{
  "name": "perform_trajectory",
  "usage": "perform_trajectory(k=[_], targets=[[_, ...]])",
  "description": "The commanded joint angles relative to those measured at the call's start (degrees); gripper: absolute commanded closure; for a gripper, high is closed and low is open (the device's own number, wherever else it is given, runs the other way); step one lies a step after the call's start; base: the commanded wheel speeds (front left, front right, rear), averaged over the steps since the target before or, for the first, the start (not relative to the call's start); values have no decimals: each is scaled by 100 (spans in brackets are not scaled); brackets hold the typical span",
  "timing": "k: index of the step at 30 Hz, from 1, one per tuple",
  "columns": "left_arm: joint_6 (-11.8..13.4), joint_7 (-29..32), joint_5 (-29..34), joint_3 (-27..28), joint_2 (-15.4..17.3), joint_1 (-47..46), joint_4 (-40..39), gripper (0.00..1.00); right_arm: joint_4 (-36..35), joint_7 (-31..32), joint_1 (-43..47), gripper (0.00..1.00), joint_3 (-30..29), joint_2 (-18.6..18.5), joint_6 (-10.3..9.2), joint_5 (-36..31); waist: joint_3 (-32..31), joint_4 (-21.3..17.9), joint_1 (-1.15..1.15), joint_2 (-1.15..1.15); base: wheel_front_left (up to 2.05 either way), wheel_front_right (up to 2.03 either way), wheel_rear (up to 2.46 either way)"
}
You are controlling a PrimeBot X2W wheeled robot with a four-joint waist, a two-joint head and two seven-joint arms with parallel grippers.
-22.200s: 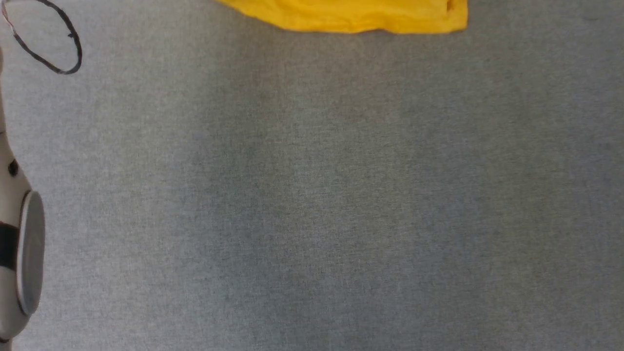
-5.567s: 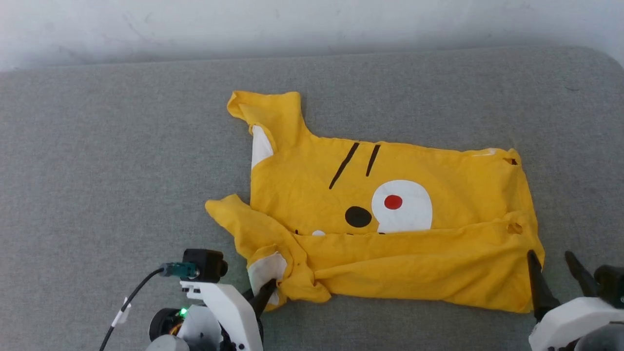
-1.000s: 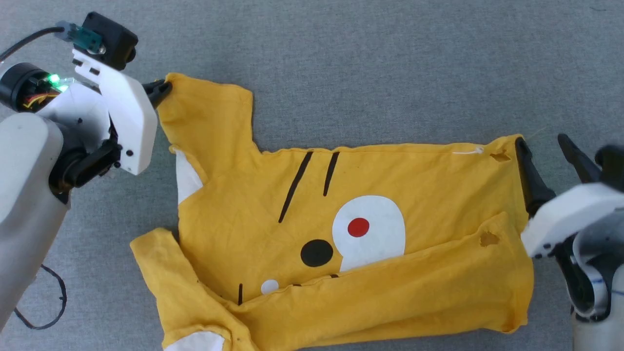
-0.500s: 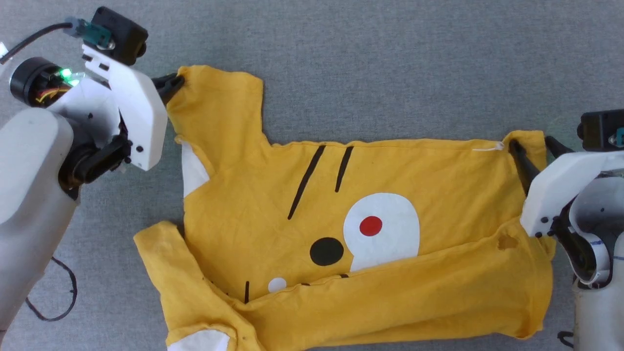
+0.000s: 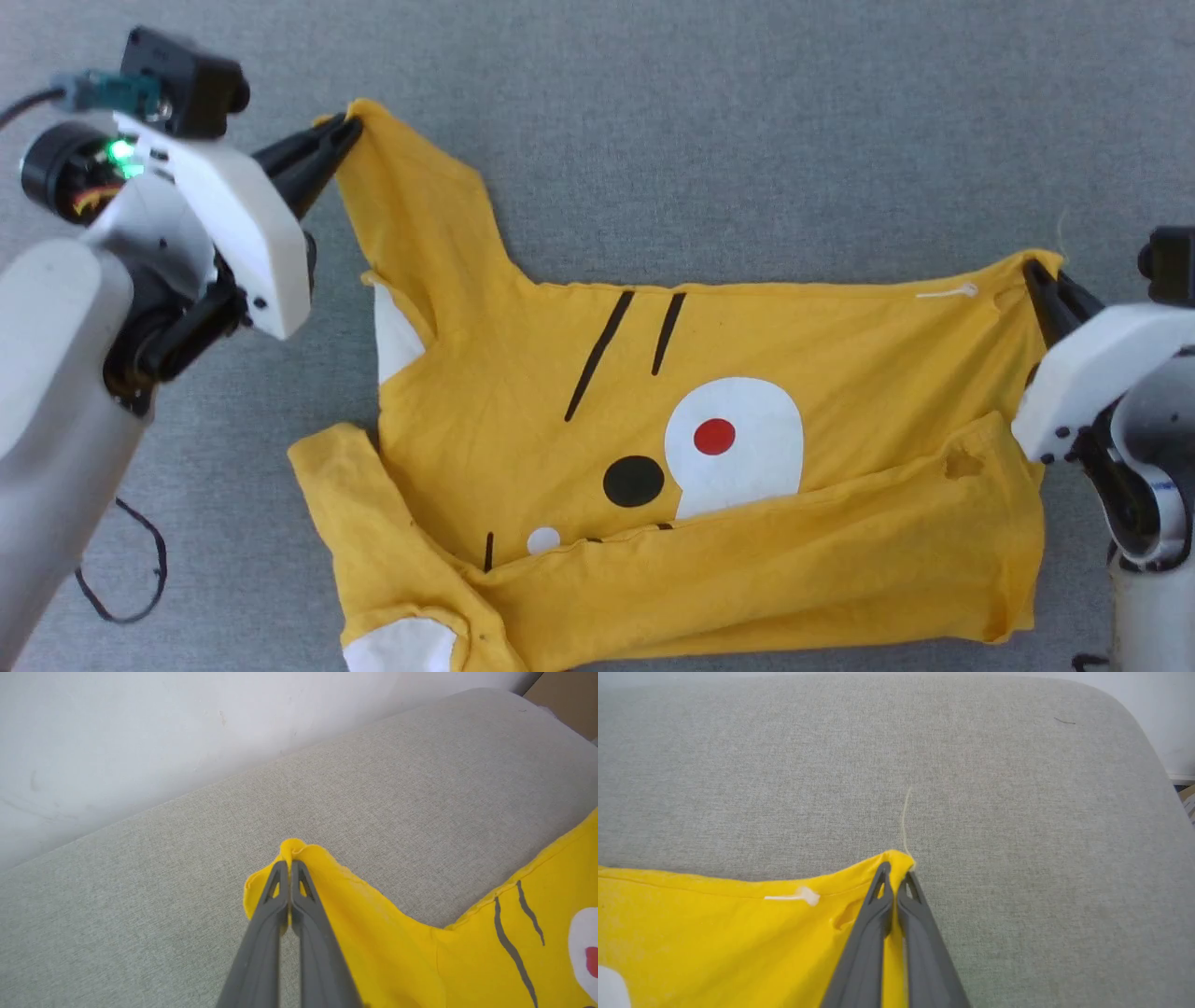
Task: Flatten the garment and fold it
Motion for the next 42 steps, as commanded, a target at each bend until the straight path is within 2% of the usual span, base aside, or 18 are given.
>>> perform_trajectory(k=[1,8,19,25,29,34,42], targets=[[-10,-87,-63,45,33,141,-72,100,-48,-60,90,100,-42,2,-5,38,-248,53,0,0,0,0,0],[288,-657,-198,252,321,1063,-929,100,-317,-321,667,100,-215,48,-5,261,-783,92,0,0,0,0,0],[1136,-1102,-629,496,924,3000,-2616,100,-756,-451,1706,100,-407,96,-5,661,-1304,81,0,0,0,0,0],[1541,-1651,-1119,865,1110,4106,-3266,100,-767,-651,2051,100,-358,99,-5,954,-1482,79,0,0,0,0,0],[1631,-1950,-1503,1052,1213,4834,-3583,100,-720,-734,2286,100,-418,99,-5,1127,-1569,117,0,0,0,0,0],[1605,-2180,-1977,1188,1277,5555,-3734,100,-687,-751,2544,100,-446,100,-5,1262,-1644,150,0,0,0,0,0],[1547,-2107,-2516,1143,1348,6225,-3589,100,-507,-455,2820,100,-544,100,-5,1324,-1750,156,0,0,0,0,0]])
